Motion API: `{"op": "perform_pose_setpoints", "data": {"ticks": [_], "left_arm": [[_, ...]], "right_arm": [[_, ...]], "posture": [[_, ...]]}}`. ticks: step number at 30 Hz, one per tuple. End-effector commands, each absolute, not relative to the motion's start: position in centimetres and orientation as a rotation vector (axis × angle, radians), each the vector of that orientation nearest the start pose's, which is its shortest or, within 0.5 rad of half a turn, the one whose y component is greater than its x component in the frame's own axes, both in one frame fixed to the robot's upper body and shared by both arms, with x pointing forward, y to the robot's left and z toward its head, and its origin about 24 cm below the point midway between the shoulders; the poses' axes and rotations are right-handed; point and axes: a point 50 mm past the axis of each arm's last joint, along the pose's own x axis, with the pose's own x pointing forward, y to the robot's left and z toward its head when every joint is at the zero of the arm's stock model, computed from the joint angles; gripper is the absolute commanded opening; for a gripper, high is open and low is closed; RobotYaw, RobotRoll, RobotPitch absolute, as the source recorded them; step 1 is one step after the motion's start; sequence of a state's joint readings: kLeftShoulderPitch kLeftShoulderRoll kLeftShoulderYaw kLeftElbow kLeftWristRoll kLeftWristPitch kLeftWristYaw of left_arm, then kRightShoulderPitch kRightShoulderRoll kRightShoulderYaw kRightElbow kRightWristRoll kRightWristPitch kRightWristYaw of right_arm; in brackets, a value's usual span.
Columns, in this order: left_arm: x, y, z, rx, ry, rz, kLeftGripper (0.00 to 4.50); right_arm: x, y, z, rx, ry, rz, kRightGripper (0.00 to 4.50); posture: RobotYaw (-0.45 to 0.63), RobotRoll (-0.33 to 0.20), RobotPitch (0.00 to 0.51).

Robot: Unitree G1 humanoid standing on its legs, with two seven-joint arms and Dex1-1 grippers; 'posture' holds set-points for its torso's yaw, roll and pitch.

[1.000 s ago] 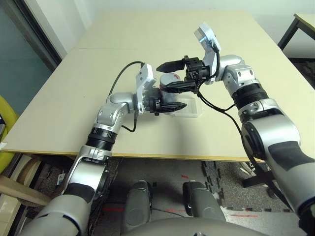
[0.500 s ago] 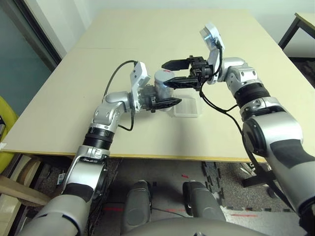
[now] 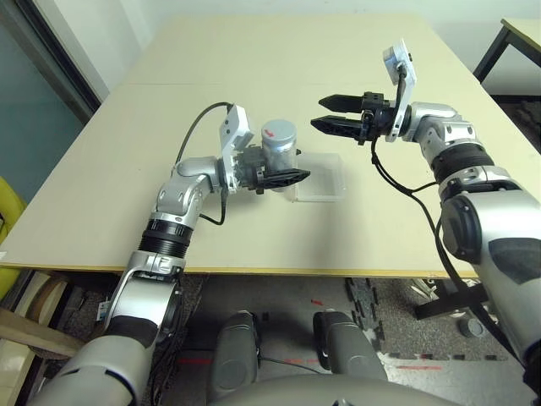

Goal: Pour the medicine from the bottle into the box.

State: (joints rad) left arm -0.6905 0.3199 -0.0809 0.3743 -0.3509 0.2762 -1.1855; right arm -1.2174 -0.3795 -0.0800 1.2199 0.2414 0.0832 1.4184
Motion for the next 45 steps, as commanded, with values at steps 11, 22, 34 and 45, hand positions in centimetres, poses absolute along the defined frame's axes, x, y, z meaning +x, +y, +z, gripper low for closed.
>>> {"op": "perform_pose_setpoints", "data": {"ticks": [11, 22, 34, 45], "left_arm": [[34.1, 11.5, 14.7, 0.025, -0.003, -1.316, 2.69], [34.3, 10.6, 14.8, 0.028, -0.008, -1.341, 2.69], [34.3, 10.2, 14.4, 0.035, 0.002, -1.349, 2.69], [34.2, 9.6, 14.5, 0.032, -0.005, -1.362, 2.69]], "right_arm": [[37.7, -13.4, 21.8, 0.023, -0.010, 1.568, 4.50], [37.2, -11.7, 21.3, 0.010, -0.003, 1.610, 4.50], [36.8, -9.4, 21.2, 0.027, -0.020, 1.657, 4.50], [36.9, -8.4, 21.0, 0.028, -0.025, 1.651, 4.50]], "posture": [[-0.13, 0.000, 0.078], [-0.14, 0.000, 0.076], [-0.14, 0.000, 0.078], [-0.14, 0.000, 0.079]]}}
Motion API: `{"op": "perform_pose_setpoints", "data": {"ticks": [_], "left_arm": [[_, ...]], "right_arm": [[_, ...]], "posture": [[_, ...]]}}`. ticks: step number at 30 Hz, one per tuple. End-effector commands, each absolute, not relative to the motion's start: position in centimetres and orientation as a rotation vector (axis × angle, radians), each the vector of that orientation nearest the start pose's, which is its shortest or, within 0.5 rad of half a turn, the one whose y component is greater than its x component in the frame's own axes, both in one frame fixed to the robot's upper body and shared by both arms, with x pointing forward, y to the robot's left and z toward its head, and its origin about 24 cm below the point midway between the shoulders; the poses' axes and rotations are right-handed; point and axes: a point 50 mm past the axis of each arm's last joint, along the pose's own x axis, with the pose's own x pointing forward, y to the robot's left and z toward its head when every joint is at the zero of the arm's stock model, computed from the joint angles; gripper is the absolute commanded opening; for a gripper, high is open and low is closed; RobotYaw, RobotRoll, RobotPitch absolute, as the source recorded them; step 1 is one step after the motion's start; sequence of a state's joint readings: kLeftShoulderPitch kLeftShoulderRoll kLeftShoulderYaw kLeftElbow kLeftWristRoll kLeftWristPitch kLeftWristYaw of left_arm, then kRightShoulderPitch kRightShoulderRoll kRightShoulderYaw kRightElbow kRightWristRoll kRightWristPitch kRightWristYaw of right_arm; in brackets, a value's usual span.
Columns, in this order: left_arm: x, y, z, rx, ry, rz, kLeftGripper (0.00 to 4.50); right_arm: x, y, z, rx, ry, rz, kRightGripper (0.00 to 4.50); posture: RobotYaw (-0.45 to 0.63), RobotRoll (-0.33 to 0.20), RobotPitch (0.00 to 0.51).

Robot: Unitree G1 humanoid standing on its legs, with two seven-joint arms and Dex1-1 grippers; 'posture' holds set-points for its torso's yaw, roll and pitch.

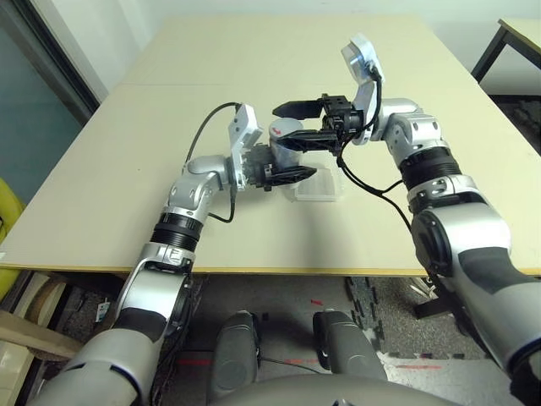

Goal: Pour the medicine from the bottle into the box.

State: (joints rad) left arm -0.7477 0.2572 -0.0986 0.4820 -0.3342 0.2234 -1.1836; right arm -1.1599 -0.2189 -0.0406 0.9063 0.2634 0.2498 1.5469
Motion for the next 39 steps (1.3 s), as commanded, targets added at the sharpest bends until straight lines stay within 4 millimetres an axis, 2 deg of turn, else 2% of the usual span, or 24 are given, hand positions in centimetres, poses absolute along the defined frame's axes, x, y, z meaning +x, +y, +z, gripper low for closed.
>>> {"op": "perform_pose_setpoints", "data": {"ticks": [1, 10, 25, 39], "left_arm": [[34.2, 9.6, 14.5, 0.031, -0.005, -1.363, 2.69], [33.9, 9.6, 14.5, 0.024, -0.005, -1.374, 2.69], [33.8, 9.9, 14.4, 0.023, 0.007, -1.375, 2.69], [34.1, 10.2, 14.2, 0.020, 0.016, -1.356, 2.69]], "right_arm": [[36.9, -8.3, 21.0, 0.025, -0.024, 1.646, 4.50], [37.4, -8.8, 20.7, 0.013, -0.014, 1.593, 4.50], [37.9, -11.0, 20.6, 0.016, 0.000, 1.527, 4.50], [37.6, -11.6, 20.8, 0.037, 0.012, 1.578, 4.50]], "posture": [[-0.14, 0.000, 0.079], [-0.13, 0.000, 0.076], [-0.13, 0.000, 0.074], [-0.14, 0.000, 0.077]]}}
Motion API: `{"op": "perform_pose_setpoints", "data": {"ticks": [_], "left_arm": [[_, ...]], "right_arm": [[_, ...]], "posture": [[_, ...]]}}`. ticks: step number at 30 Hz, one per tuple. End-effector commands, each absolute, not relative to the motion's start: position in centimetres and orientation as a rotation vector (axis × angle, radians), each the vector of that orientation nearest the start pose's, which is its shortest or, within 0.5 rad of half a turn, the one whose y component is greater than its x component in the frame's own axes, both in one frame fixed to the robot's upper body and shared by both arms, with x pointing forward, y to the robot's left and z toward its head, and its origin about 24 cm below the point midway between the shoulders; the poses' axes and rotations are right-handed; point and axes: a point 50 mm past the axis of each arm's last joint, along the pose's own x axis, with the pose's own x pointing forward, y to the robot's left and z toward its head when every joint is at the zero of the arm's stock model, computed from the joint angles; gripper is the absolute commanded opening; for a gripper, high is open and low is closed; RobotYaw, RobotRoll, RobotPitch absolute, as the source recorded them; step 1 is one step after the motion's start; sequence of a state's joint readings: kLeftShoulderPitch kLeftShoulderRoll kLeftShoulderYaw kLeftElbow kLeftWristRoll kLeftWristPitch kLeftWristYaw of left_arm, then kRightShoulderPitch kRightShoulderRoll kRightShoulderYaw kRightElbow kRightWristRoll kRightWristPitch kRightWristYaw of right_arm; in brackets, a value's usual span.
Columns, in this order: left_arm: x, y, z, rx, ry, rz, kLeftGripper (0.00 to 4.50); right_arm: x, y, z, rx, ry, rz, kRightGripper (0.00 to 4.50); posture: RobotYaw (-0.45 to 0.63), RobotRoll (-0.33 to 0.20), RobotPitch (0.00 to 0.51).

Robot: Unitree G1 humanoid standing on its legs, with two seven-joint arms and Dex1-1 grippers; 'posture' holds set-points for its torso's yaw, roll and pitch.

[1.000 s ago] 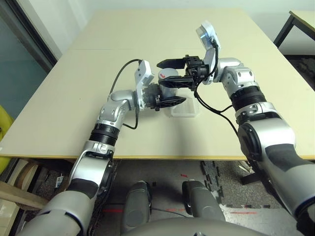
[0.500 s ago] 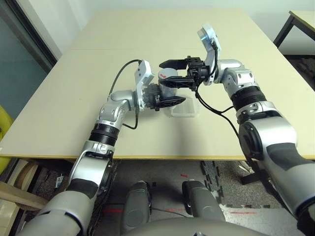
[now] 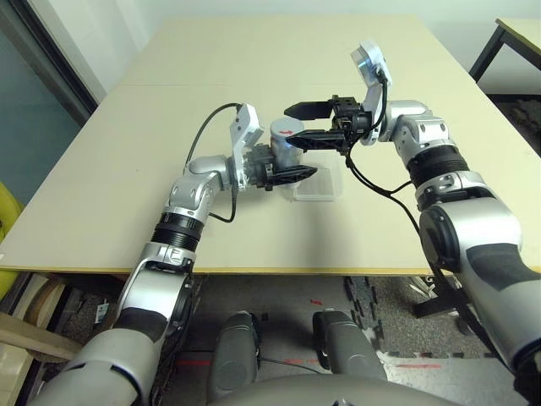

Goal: Pour the medicine from the bottle into the box.

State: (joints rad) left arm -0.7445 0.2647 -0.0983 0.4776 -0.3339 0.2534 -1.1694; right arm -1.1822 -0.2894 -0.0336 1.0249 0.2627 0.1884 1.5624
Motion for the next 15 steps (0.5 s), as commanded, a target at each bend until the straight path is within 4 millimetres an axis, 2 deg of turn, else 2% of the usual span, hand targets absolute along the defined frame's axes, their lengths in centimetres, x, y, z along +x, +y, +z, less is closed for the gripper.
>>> {"op": "perform_pose_setpoints", "data": {"ticks": [1, 15], "left_arm": [[34.10, 10.24, 14.24, 0.020, 0.016, -1.355, 2.69], [34.50, 10.45, 14.18, 0.029, 0.017, -1.344, 2.69]], "right_arm": [[37.62, -11.63, 20.83, 0.037, 0.013, 1.582, 4.50], [37.20, -11.37, 21.43, 0.041, 0.013, 1.644, 4.50]], "posture": [[-0.14, 0.000, 0.077], [-0.14, 0.000, 0.074]]}}
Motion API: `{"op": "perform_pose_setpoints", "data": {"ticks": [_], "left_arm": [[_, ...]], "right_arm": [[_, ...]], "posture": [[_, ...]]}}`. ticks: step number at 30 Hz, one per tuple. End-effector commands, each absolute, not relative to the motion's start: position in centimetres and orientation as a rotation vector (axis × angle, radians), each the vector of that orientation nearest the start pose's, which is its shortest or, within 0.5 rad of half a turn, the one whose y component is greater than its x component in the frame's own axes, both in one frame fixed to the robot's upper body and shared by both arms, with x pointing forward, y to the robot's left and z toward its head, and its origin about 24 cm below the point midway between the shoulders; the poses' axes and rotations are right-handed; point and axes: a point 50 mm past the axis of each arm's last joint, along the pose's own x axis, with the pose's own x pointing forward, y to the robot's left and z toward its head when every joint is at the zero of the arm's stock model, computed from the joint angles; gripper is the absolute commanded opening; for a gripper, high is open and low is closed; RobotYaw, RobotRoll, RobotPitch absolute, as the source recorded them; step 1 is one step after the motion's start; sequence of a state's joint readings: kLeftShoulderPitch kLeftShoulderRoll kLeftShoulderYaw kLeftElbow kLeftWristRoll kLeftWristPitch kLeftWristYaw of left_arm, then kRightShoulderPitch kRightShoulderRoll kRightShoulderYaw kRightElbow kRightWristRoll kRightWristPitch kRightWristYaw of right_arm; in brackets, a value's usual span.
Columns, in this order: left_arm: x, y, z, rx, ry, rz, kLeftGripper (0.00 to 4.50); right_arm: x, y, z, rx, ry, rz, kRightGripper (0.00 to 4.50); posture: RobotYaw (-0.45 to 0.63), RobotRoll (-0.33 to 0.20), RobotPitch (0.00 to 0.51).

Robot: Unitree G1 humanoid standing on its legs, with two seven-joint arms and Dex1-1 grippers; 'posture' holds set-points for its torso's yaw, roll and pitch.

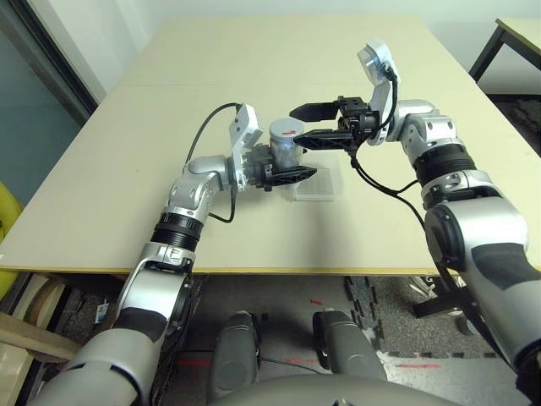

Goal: Pour the medicine from the bottle into the box.

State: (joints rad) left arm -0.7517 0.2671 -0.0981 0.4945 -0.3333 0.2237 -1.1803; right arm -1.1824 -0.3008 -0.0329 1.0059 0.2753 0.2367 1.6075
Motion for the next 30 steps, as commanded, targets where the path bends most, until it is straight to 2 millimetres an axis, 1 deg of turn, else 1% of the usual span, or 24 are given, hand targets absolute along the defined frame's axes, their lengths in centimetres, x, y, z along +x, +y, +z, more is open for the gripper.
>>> {"op": "perform_pose_setpoints", "data": {"ticks": [1, 9, 24, 30], "left_arm": [[34.5, 10.5, 14.2, 0.030, 0.018, -1.343, 2.69], [34.6, 10.3, 14.1, 0.039, 0.020, -1.346, 2.69], [34.5, 10.0, 14.0, 0.053, 0.019, -1.353, 2.69], [34.5, 10.0, 14.1, 0.054, 0.018, -1.354, 2.69]], "right_arm": [[37.2, -11.3, 21.4, 0.041, 0.013, 1.646, 4.50], [37.1, -10.9, 21.5, 0.032, 0.005, 1.660, 4.50], [37.2, -9.2, 21.0, 0.002, -0.014, 1.643, 4.50], [37.2, -9.0, 20.9, -0.004, -0.014, 1.642, 4.50]], "posture": [[-0.14, 0.000, 0.073], [-0.14, 0.000, 0.071], [-0.13, 0.000, 0.058], [-0.13, 0.000, 0.056]]}}
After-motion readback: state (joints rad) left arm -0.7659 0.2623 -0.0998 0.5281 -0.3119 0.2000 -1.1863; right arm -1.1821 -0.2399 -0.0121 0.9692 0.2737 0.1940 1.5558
